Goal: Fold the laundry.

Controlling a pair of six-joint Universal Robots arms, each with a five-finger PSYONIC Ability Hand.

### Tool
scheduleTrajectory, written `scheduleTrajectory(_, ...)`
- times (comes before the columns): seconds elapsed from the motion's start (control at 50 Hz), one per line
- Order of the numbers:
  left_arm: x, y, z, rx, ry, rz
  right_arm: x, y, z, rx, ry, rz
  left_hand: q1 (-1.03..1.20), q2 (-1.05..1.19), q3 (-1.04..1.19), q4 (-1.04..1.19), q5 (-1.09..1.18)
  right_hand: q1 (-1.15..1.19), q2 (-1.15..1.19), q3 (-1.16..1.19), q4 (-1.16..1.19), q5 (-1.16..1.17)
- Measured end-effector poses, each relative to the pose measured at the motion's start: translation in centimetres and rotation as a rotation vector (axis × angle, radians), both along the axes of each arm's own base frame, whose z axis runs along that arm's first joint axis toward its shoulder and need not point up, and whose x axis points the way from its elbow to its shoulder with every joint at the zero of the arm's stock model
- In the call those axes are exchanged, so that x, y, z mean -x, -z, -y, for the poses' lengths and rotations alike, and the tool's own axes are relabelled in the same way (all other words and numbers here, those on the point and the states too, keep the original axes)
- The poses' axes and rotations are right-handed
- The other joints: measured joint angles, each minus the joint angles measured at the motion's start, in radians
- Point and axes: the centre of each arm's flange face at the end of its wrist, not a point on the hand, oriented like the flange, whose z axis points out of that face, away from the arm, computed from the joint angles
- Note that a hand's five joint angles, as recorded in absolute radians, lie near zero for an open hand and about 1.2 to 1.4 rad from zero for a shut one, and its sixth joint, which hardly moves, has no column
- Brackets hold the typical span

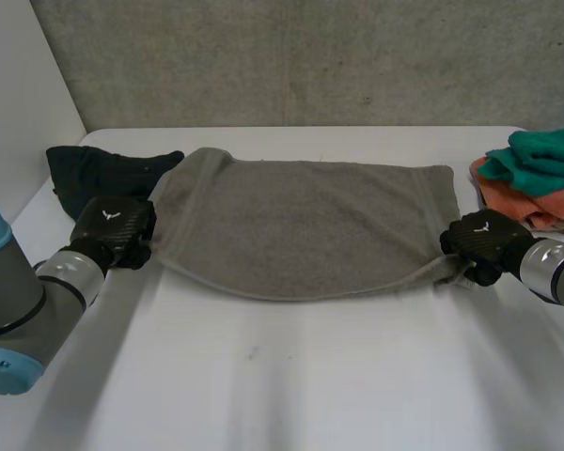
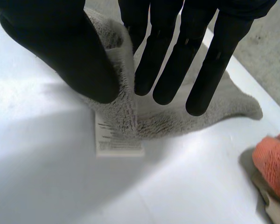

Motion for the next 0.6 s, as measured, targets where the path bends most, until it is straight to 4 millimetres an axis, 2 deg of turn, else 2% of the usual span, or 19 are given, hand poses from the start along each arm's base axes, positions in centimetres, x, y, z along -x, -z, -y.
scheduleTrajectory(0.06, -0.3, -0.2, 0.0, 0.004, -0.007, -0.002, 0.3, -0.2, -0.1, -0.023, 0.026, -0.007, 0.0, 0.0, 0.0, 0.0, 0.0, -0.103, -0.148, -0.157, -0.155, -0.16)
scheduleTrajectory(0.08, -0.4, -0.4, 0.1, 0.007, -0.011, -0.005, 0.4, -0.4, -0.2, -0.038, 0.045, -0.003, 0.0, 0.0, 0.0, 0.0, 0.0, -0.241, -0.261, -0.266, -0.258, -0.266)
scheduleTrajectory(0.18, -0.7, -1.2, 0.4, 0.02, -0.022, -0.015, 0.5, -1.7, -1.0, -0.13, 0.153, 0.063, 0.0, 0.0, 0.0, 0.0, 0.0, -0.426, -0.434, -0.444, -0.454, -0.474)
scheduleTrajectory(0.28, -0.7, -1.5, 0.5, 0.026, -0.024, -0.021, 0.2, -2.2, -1.8, -0.233, 0.268, 0.175, 0.0, 0.0, 0.0, 0.0, 0.0, -0.446, -0.453, -0.486, -0.483, -0.513)
scheduleTrajectory(0.4, -0.6, -1.8, 0.6, 0.031, -0.027, -0.029, -0.2, -1.7, -2.5, -0.339, 0.387, 0.286, 0.0, 0.0, 0.0, 0.0, 0.0, -0.463, -0.473, -0.504, -0.497, -0.53)
scheduleTrajectory(0.6, -0.7, -2.3, 1.1, 0.044, -0.04, -0.051, -1.0, 0.2, -3.3, -0.316, 0.39, 0.243, 0.0, 0.0, 0.0, 0.0, 0.0, -0.497, -0.513, -0.525, -0.522, -0.557)
